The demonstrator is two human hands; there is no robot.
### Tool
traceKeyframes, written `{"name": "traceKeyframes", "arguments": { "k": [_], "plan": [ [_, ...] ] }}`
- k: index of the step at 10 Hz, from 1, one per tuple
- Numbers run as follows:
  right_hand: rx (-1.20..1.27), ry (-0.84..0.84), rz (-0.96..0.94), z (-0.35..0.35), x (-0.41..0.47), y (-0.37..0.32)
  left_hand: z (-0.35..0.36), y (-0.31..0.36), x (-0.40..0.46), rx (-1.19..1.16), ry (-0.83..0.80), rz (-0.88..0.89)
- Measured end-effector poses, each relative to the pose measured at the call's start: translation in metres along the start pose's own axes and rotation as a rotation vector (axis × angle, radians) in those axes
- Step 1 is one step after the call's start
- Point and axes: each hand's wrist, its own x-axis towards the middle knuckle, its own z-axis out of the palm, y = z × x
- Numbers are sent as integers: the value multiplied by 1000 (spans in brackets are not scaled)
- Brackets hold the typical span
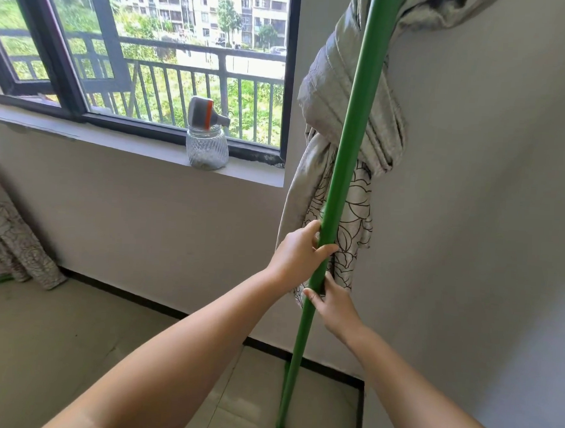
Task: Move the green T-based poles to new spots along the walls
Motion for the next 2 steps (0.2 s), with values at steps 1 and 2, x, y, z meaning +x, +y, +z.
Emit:
{"name": "traceKeyframes", "arguments": {
  "k": [1,2],
  "plan": [
    [-32,-112,21,-8,4,-4,-9,5,0,-56,-41,0],
    [-13,-108,70,-47,3,-19,-20,-11,-28,-121,-81,-7]
  ]
}}
